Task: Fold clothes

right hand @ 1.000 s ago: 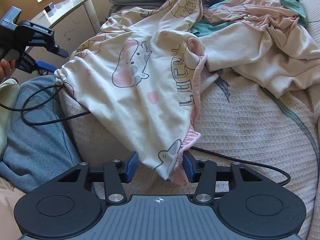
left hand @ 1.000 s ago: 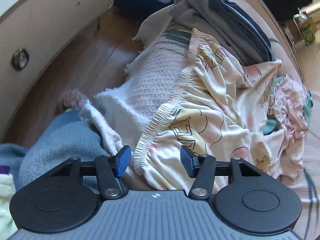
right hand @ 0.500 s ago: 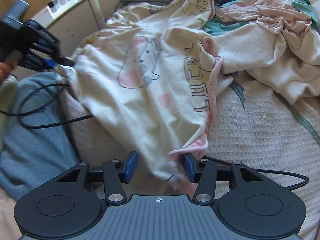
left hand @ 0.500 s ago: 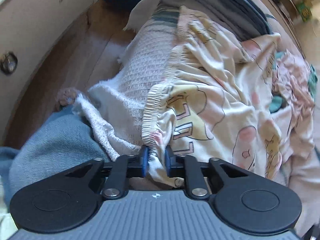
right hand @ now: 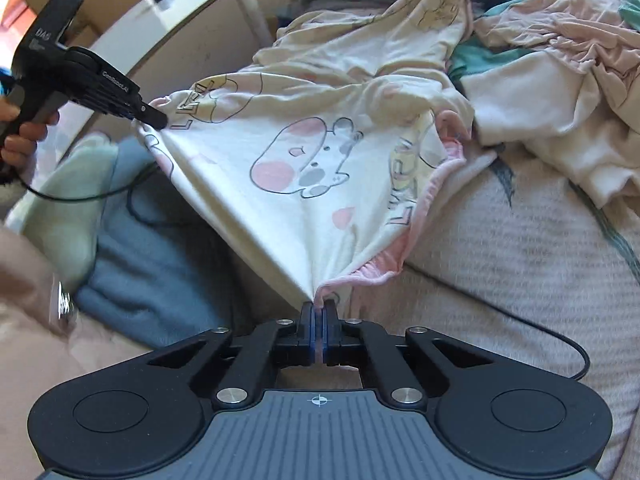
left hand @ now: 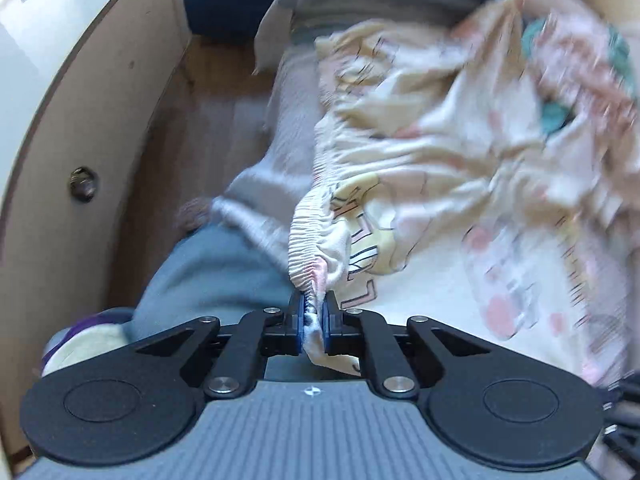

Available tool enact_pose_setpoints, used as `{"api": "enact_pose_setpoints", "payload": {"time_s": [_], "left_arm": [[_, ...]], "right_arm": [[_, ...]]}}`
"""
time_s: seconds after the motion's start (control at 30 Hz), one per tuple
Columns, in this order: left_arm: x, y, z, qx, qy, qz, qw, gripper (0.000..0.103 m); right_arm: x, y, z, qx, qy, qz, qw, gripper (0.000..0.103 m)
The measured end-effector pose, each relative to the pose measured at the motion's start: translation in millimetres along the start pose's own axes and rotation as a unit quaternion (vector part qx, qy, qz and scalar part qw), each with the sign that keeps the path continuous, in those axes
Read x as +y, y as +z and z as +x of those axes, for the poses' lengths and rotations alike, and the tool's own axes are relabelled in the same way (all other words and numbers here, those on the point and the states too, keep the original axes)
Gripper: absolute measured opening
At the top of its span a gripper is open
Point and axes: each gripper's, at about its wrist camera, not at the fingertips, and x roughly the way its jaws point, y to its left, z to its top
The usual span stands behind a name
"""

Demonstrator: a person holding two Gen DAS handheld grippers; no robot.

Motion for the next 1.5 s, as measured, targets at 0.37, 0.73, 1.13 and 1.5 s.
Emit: {"api": "enact_pose_setpoints", "payload": {"time_s": [0.37,0.73,1.13,1.5], "left_arm": [[20,3,-15,-0.048,0.013,-0.027,0.9984,0.035],[27,73,-65,-0.178,-0.032,-0.086,0.9798,0.061],[8,179,34,-0.144,-0.061,-0.084,0.9842,0.069],[4,194,92,-0.094,-0.084,-0.062,0.9901,0.059]], "right_arm": [[-5,4,29,0.002,-0.001,0.016,1.0,0.024],[-19,68,-53,-0.176,-0.064,-0.012,0.982,0.04],[-141,236,7,-0.27,-0.115,0.039,0.955,0.046],[-138,326,66,-0.224,-0.194,-0.224,0.928,0.046]]}}
